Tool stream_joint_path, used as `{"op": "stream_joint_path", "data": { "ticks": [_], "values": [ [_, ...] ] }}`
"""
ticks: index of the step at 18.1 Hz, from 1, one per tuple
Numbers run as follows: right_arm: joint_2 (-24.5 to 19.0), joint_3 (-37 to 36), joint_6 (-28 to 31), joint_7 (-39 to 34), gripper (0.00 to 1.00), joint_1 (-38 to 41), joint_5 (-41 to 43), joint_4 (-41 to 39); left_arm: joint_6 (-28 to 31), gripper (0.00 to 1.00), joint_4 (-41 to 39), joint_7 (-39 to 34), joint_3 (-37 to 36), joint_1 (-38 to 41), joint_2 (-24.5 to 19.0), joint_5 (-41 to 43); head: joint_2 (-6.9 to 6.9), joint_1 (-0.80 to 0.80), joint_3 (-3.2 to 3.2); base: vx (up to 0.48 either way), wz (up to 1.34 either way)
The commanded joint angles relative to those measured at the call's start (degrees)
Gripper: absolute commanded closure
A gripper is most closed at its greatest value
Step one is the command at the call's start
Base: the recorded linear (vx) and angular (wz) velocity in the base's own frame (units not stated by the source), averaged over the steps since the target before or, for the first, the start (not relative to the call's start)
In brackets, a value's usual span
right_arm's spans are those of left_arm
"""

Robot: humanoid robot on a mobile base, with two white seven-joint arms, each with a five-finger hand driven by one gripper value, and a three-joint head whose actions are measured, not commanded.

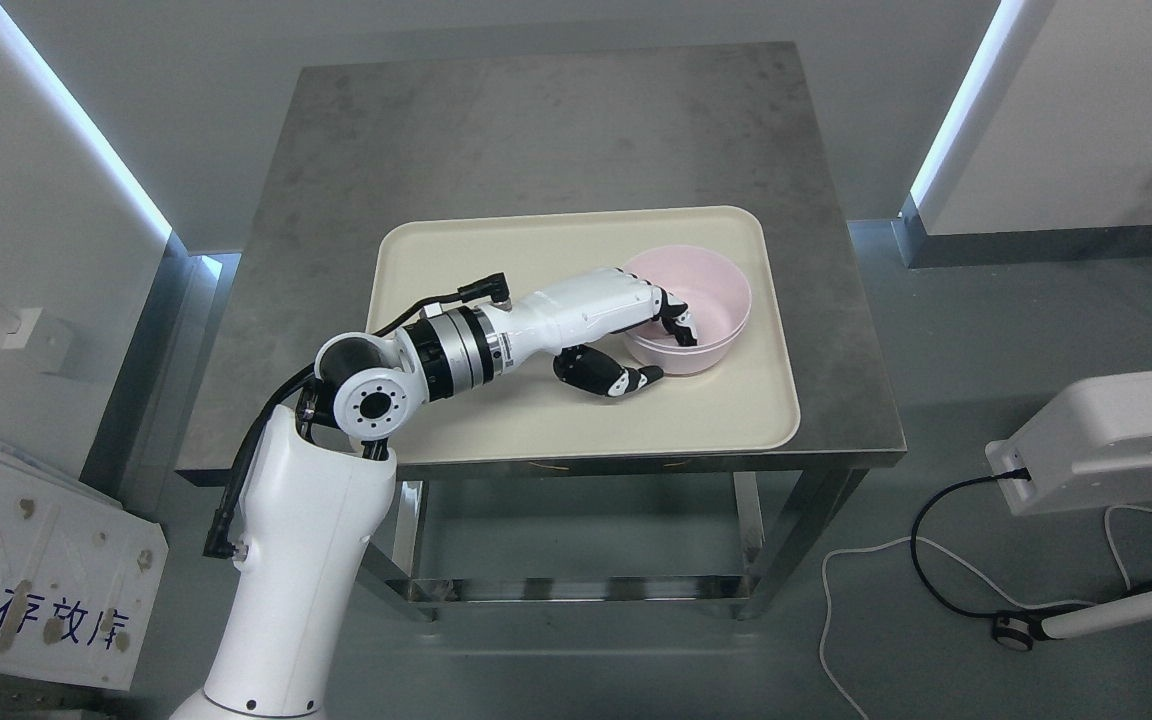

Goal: Stack pink IKEA bowls on left shelf middle
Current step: 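Lift the stacked pink bowls off the tray with the left hand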

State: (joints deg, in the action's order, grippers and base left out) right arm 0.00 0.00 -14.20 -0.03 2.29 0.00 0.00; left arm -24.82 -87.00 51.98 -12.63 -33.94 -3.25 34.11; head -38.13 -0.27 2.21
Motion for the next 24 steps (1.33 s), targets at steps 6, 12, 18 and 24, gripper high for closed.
{"op": "stream_joint_path", "data": {
  "ticks": [6,12,18,24],
  "values": [
    [1.0,-0.3,0.0,0.0,0.0,0.0,0.1,-1.0,-10.9,1.0,0.3,0.2,11.4,-0.8,2.2,-8.3,0.0,0.0,0.0,0.0,0.0],
    [1.0,-0.3,0.0,0.0,0.0,0.0,0.1,-1.0,-19.5,1.0,-0.8,0.2,15.9,-0.7,2.2,-16.1,0.0,0.0,0.0,0.0,0.0],
    [1.0,-0.3,0.0,0.0,0.0,0.0,0.1,-1.0,-20.2,1.0,-1.7,0.1,16.8,0.4,2.2,-17.0,0.0,0.0,0.0,0.0,0.0],
    [1.0,-0.3,0.0,0.0,0.0,0.0,0.1,-1.0,-20.2,1.0,-2.3,0.1,19.2,3.6,2.2,-17.9,0.0,0.0,0.0,0.0,0.0]
  ]
}}
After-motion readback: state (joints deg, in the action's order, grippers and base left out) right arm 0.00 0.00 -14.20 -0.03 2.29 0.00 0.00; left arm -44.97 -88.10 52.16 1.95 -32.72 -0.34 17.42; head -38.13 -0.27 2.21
